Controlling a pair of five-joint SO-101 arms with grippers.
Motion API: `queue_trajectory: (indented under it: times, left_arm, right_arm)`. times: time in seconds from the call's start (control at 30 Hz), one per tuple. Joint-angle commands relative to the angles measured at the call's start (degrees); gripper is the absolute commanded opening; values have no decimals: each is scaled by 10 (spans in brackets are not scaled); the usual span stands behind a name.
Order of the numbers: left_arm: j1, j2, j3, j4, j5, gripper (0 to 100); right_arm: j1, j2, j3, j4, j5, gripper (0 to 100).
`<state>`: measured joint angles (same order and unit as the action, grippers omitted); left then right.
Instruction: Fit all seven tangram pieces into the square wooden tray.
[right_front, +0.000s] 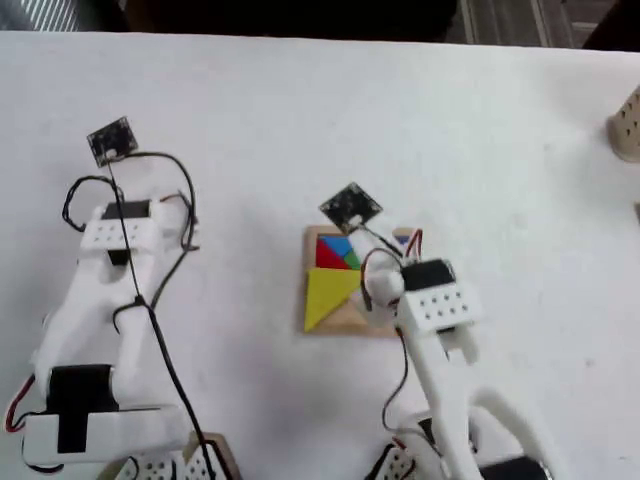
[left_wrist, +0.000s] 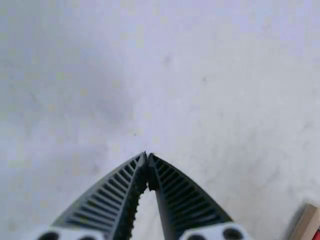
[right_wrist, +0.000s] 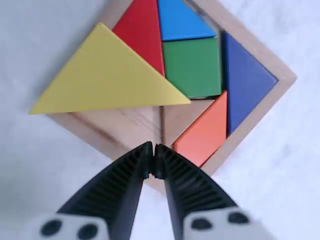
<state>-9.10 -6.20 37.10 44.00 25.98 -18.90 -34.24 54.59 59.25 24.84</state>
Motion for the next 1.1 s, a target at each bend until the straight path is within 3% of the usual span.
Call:
queue_trajectory:
  times: [0.0,0.37,0.63,1.07]
  left_arm:
    - [-2,1,-21,-14,4,23]
    - [-2,1,-13,-14,4,23]
    - [-2,1,-13,-14,4,23]
    - [-1,1,-11,-14,4,23]
  right_arm:
    - [-37,-58,11,33,-39,18]
    - [-29,126,2,-80,-43,18]
    - [35,138,-4,-122,-24,18]
    - [38,121,6,-124,-11,18]
